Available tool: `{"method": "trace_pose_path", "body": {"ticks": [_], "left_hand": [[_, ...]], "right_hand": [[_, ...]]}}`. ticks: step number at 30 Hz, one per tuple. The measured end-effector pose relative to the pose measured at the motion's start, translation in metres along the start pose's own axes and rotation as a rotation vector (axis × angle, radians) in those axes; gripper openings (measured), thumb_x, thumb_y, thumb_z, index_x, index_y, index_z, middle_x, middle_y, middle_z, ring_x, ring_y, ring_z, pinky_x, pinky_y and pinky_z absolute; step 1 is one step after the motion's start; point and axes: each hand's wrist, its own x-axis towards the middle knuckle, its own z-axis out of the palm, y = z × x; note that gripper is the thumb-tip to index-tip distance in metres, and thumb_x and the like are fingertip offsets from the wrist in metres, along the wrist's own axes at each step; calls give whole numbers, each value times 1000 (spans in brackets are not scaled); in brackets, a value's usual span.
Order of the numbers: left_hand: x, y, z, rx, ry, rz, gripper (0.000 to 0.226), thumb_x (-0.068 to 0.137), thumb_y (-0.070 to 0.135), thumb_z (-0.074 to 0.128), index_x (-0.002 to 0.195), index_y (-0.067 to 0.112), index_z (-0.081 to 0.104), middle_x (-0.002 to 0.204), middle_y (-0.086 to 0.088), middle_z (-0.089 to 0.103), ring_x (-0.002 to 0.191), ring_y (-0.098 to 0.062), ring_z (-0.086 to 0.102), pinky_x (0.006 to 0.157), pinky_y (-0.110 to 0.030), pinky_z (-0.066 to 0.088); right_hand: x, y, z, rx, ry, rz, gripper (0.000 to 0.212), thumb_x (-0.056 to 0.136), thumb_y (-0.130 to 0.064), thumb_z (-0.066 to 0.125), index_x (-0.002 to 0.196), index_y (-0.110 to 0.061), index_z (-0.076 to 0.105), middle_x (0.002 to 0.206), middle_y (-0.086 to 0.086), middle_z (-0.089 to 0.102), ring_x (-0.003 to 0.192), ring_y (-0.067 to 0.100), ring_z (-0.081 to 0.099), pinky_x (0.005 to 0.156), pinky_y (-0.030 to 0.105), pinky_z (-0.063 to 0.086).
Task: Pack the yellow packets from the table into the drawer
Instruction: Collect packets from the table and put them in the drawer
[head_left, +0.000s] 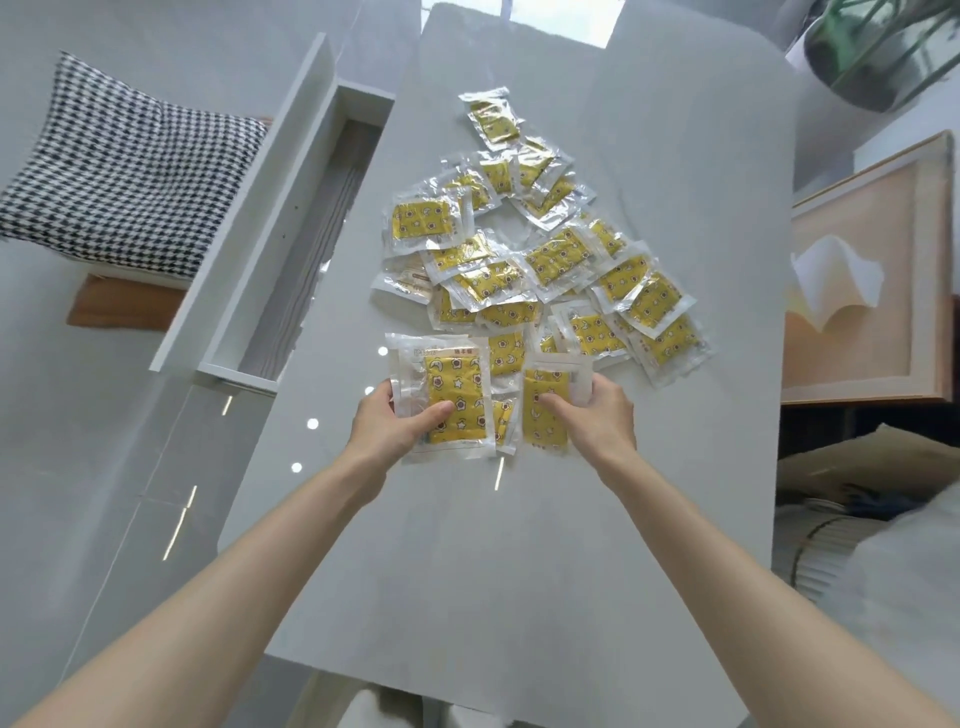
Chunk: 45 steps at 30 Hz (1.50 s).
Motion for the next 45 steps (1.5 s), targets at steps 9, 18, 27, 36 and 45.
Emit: {"method": "trace_pose_path", "body": {"ticks": [9,18,27,36,45], "left_hand": [[-100,74,-32,-74,58,139,41,79,20,75,115,14,58,103,-1,69,92,-13,66,73,-22,51],[-204,112,-93,-146,141,242,34,79,19,75,109,14,59,98,0,71,86,-10,68,72,-21,53],[-250,91,-190,-151,174,264,37,78,17,76,111,12,60,99,-1,71,85,-9,68,69,-18,54],[-270,76,-343,-45,84,305,37,79,17,75,111,17,56,96,7,68,88,-7,65,64,-14,52],[-267,87,-458,-11,55,316,46,77,18,76,119,12,57,105,-1,70,97,-16,68,83,-31,55]], "right_hand": [[-83,-96,-78,298,-124,-181,14,83,-21,74,94,-11,72,92,6,75,89,22,72,83,44,58],[-171,-171,-111,293,-208,-284,15,82,-22,74,95,-15,71,94,3,75,90,22,71,83,40,58],[-245,-212,-63,329,-263,-255,20,85,-15,71,103,-5,70,93,7,74,78,15,71,66,23,57],[-331,-260,61,353,-207,-224,19,84,-14,72,102,-7,69,94,8,73,82,18,70,72,28,57],[-373,-323,147,481,-238,-168,23,87,-9,68,110,-6,67,102,9,71,88,22,70,79,34,57]]}}
